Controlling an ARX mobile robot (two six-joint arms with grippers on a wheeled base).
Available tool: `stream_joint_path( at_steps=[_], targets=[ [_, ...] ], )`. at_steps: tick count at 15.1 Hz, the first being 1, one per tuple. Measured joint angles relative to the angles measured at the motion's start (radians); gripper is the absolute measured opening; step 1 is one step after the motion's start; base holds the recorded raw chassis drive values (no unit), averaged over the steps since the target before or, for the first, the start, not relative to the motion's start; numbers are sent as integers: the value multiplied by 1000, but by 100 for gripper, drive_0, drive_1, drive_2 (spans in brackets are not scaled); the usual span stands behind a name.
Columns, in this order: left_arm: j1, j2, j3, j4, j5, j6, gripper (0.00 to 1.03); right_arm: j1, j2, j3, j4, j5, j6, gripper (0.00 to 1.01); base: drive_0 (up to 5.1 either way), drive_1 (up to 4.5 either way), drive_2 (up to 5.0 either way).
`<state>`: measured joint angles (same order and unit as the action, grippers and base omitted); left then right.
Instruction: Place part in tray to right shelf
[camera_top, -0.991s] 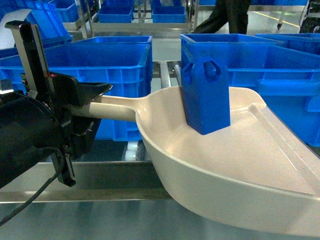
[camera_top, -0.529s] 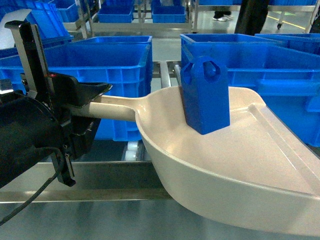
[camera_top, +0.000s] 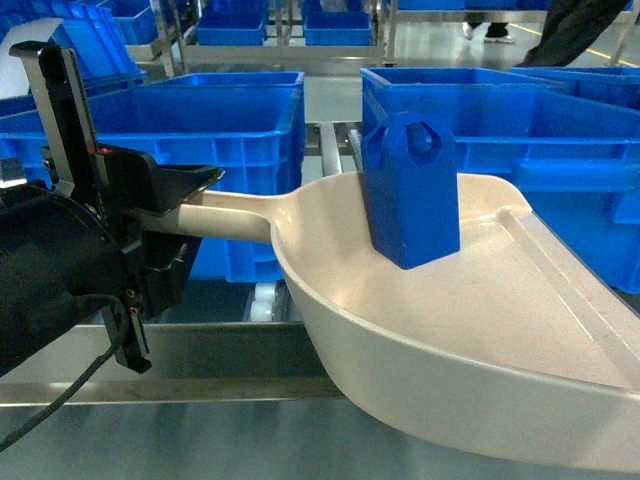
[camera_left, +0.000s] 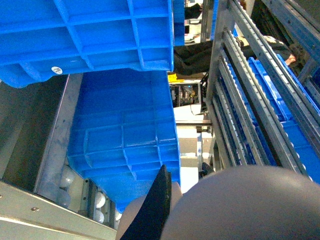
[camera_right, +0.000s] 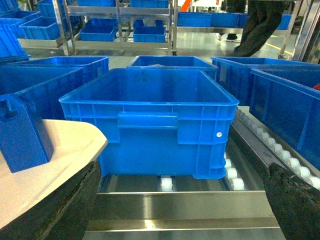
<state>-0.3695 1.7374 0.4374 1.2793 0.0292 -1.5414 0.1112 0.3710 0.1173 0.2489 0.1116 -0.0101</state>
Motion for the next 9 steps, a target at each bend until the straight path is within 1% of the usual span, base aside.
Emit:
stream_joint_path(
  at_steps=[9],
  targets=[
    [0, 0, 0, 0, 0, 0, 13, 0, 0, 0, 0, 0, 0, 98, 0, 0, 0]
  ],
)
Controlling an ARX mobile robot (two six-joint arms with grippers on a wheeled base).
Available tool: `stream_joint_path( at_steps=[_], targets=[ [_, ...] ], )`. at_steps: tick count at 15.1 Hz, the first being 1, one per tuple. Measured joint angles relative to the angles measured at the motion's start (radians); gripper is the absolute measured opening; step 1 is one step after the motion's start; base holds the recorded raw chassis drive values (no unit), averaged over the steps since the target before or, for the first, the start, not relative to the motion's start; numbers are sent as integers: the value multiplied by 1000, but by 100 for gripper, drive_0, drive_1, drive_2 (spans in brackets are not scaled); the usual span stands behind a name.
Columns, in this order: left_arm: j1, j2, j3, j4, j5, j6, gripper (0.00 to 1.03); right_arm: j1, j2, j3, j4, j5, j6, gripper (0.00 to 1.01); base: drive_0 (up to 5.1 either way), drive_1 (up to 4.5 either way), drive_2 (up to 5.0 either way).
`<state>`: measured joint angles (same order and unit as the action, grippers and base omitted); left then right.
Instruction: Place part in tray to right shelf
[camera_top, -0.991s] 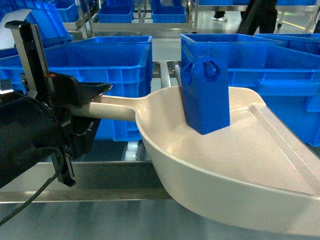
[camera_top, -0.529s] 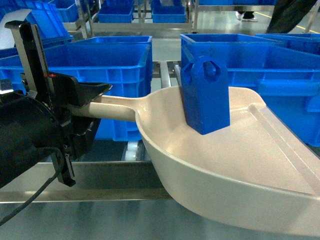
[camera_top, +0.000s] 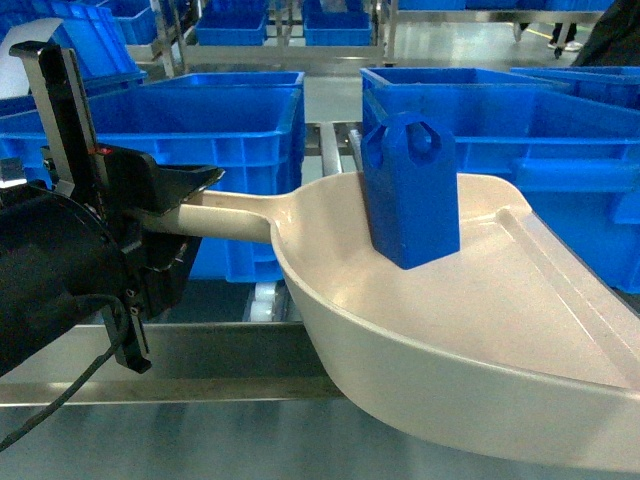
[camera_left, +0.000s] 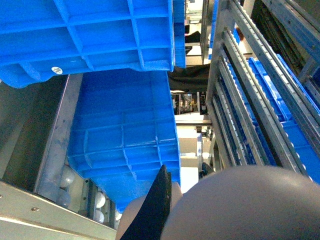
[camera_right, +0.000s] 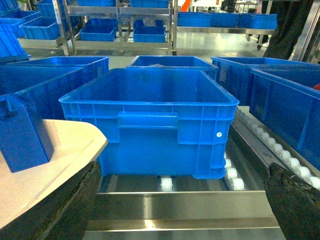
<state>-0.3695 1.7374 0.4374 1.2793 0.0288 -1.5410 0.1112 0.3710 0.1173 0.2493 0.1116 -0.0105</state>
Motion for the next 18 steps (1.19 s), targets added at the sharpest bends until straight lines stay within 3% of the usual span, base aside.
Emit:
stream_joint_path(
  at_steps=[15, 16, 17, 18],
  targets=[
    [0, 0, 0, 0, 0, 0, 13, 0, 0, 0, 0, 0, 0, 98, 0, 0, 0],
    [-7, -79, 14, -187, -37, 23, 13, 0, 0, 0, 0, 0, 0, 98, 0, 0, 0],
    [-10, -234, 3, -318, -66, 109, 13, 0, 0, 0, 0, 0, 0, 98, 0, 0, 0],
    [-13, -350, 7, -301, -60, 134, 13, 0, 0, 0, 0, 0, 0, 98, 0, 0, 0]
  ],
)
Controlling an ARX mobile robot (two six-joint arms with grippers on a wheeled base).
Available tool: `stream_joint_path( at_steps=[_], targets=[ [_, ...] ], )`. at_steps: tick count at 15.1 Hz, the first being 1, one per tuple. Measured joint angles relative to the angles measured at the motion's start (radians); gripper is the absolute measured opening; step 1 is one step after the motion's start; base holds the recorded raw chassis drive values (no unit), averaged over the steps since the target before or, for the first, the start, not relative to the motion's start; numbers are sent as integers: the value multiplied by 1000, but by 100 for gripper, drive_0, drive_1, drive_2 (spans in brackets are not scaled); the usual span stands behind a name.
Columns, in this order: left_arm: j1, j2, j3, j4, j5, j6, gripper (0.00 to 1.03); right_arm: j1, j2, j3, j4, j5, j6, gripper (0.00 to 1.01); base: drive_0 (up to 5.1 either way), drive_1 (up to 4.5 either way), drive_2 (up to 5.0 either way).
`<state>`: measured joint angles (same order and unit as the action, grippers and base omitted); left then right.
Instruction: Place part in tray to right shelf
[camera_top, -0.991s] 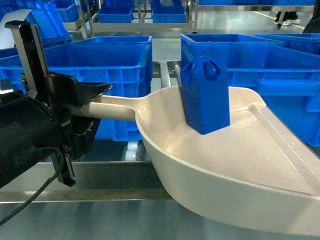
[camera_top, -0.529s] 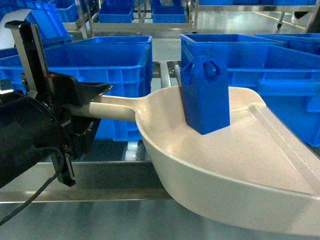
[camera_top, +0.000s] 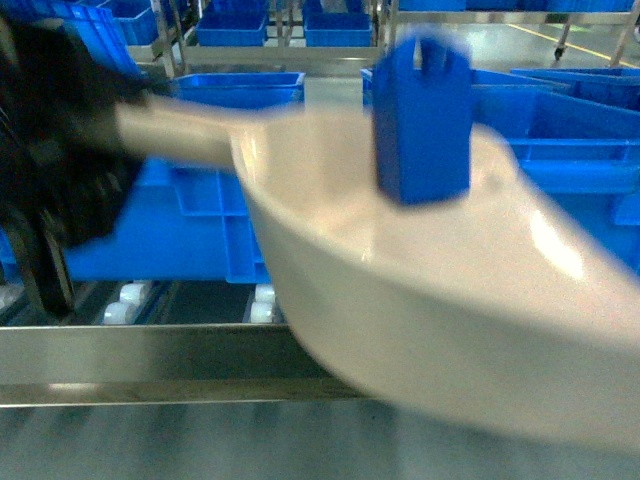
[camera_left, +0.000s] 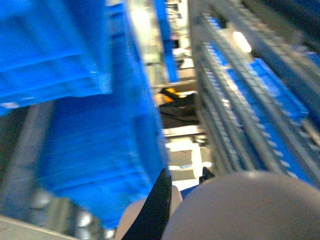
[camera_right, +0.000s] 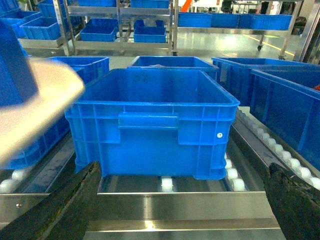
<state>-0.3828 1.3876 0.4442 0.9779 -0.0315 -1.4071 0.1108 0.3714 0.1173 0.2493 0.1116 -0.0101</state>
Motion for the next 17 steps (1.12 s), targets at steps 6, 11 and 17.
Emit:
stream_joint_path(
  at_steps=[6, 11, 17],
  targets=[
    [59, -148, 66, -195, -32, -29, 13, 0, 0, 0, 1, 0, 0, 98, 0, 0, 0],
    [208, -140, 402, -587, -168, -27, 13, 0, 0, 0, 1, 0, 0, 98, 0, 0, 0],
    [274, 269, 837, -614, -691, 640, 13, 0, 0, 0, 1, 0, 0, 98, 0, 0, 0]
  ],
)
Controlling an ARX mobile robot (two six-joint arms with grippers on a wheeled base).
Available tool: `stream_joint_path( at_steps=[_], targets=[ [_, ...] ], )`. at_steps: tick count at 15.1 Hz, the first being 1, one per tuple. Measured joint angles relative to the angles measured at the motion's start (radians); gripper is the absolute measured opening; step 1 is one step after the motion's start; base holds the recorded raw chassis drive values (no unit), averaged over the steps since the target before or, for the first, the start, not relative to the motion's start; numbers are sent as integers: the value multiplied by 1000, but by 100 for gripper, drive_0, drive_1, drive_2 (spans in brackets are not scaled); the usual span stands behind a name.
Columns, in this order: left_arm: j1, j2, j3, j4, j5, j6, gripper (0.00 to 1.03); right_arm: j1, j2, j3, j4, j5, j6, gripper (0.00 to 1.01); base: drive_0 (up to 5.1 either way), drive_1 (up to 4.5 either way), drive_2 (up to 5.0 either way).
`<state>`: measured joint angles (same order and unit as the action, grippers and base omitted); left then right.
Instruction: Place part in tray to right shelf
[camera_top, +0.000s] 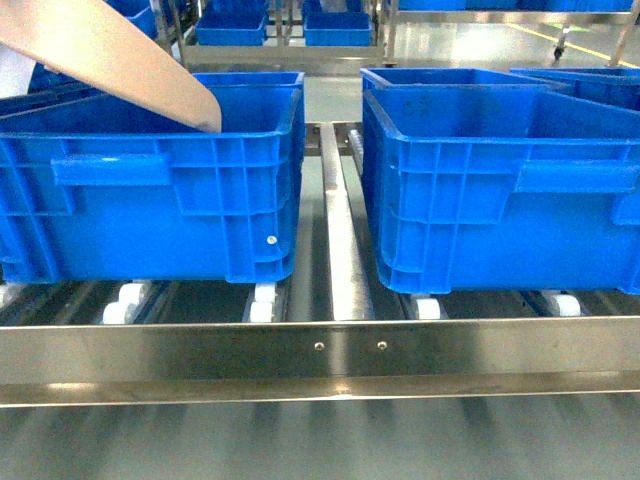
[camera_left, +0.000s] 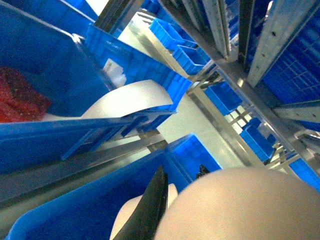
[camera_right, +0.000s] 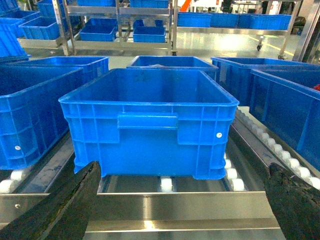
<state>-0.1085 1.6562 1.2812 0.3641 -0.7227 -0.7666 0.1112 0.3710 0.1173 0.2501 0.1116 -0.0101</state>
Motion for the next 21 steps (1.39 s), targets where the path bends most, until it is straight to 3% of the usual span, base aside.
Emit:
stream_joint_path(
  at_steps=[1, 2, 4, 5, 7, 9, 10, 11, 12, 13, 14, 15, 16, 17, 18, 19, 21],
  targets=[
    [0, -6, 11, -2, 0, 34, 13, 0, 0, 0, 0, 0, 0, 98, 0, 0, 0],
    [0, -12, 11, -10, 3, 39, 13, 0, 0, 0, 0, 0, 0, 98, 0, 0, 0],
    [7, -47, -21, -28, 62, 11, 13, 0, 0, 0, 0, 0, 0, 98, 0, 0, 0],
    [11, -88, -58, -33, 124, -28, 13, 0, 0, 0, 0, 0, 0, 98, 0, 0, 0],
    [37, -238, -193, 38, 327, -193, 13, 0, 0, 0, 0, 0, 0, 98, 0, 0, 0],
    [49, -423, -337, 61, 478, -356, 13, 0, 0, 0, 0, 0, 0, 98, 0, 0, 0],
    [25, -536, -439, 47, 511, -395, 13, 0, 0, 0, 0, 0, 0, 98, 0, 0, 0],
    [-62, -689, -587, -5, 479, -389, 13, 0, 0, 0, 0, 0, 0, 98, 0, 0, 0],
    [-138, -775, -666, -58, 428, -336, 13, 0, 0, 0, 0, 0, 0, 98, 0, 0, 0],
    [-142, -796, -673, -98, 467, -245, 13, -15, -4, 0, -5, -21, 2, 93, 0, 0, 0],
    [-92, -827, -711, -93, 513, 7, 13, -95, -30, -12, -12, -96, 2, 80, 0, 0, 0],
    [-68, -867, -768, -81, 525, 187, 13, -121, -49, -23, -18, -94, 5, 70, 0, 0, 0],
    [-49, -909, -844, -60, 546, 427, 13, -115, -69, -39, -32, -113, 6, 56, 0, 0, 0],
    [-37, -933, -895, -43, 574, 566, 13, -110, -83, -46, -38, -114, 6, 47, 0, 0, 0],
    [-25, -958, -939, -31, 594, 649, 13, -112, -101, -55, -47, -111, 6, 36, 0, 0, 0],
    [-10, -988, -978, -20, 603, 695, 13, -111, -116, -61, -55, -111, 6, 25, 0, 0, 0],
    [14, -1036, -1031, -7, 618, 731, 13, -111, -141, -68, -68, -111, 6, 6, 0, 0, 0]
  ],
)
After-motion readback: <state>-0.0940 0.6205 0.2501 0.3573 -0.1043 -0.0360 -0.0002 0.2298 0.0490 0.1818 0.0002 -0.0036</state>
